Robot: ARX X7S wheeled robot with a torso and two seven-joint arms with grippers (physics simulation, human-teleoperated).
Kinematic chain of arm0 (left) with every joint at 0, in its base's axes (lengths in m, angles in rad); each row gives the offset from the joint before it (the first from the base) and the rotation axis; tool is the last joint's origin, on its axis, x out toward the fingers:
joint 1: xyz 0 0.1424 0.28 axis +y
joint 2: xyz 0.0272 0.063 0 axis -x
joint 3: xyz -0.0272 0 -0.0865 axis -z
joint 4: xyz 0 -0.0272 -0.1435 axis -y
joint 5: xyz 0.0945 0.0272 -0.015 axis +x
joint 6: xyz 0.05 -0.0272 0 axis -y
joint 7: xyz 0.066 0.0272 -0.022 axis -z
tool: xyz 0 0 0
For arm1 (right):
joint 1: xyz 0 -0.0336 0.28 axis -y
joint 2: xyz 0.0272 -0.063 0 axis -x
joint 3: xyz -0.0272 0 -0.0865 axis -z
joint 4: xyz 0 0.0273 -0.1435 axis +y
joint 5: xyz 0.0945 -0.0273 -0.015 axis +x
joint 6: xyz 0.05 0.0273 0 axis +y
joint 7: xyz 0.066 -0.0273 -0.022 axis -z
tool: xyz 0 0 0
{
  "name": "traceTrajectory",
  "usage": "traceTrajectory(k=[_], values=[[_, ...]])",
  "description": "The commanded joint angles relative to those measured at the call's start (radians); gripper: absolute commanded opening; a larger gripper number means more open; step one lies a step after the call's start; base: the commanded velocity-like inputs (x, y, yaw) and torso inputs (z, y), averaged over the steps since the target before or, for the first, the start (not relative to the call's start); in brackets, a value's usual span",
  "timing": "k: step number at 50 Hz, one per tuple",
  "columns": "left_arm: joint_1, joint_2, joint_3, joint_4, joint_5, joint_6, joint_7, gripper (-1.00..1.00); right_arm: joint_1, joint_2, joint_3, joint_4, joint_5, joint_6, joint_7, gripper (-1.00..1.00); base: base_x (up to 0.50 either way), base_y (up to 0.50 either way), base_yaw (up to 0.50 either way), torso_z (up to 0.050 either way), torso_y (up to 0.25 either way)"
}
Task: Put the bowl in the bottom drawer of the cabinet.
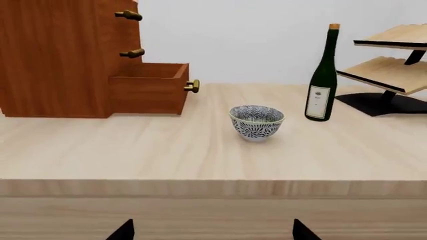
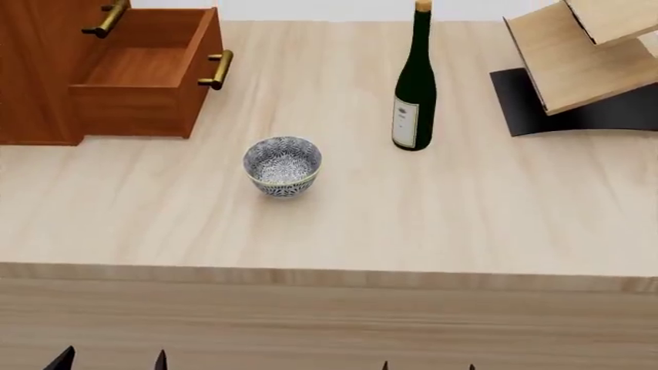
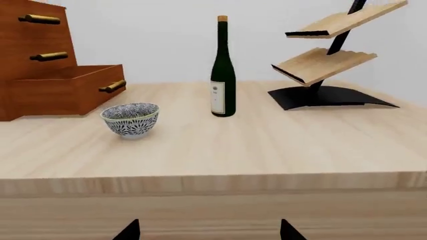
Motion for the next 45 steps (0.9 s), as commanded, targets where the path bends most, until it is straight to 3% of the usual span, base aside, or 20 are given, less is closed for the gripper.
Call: traceTrajectory(k=[1, 21, 29, 45], values=[[0.001, -0.015, 0.007, 0.018, -0.024, -0.013, -0.019, 1.00, 0.004, 0.013, -0.023, -0.012, 0.014, 0.009, 0.016, 1.00, 0.00, 0.00, 0.00, 0.050, 0.000], [-0.013, -0.037, 0.034, -0.023, -0.024, 0.033, -0.046, 1.00, 0.011, 0.034, -0.053, -0.019, 0.037, 0.008, 0.037, 1.00, 0.00, 0.00, 0.00, 0.050, 0.000], [-0.021, -0.043, 0.029, 0.010, -0.059, -0.012, -0.054, 1.00, 0.018, 0.049, -0.060, -0.054, 0.041, 0.034, 0.051, 1.00, 0.00, 0.00, 0.00, 0.050, 0.000], [-0.090, -0.122, 0.008, 0.247, -0.087, -0.162, -0.073, 1.00, 0.066, 0.090, -0.063, -0.275, 0.045, 0.203, 0.091, 1.00, 0.00, 0.00, 0.00, 0.000, 0.000]])
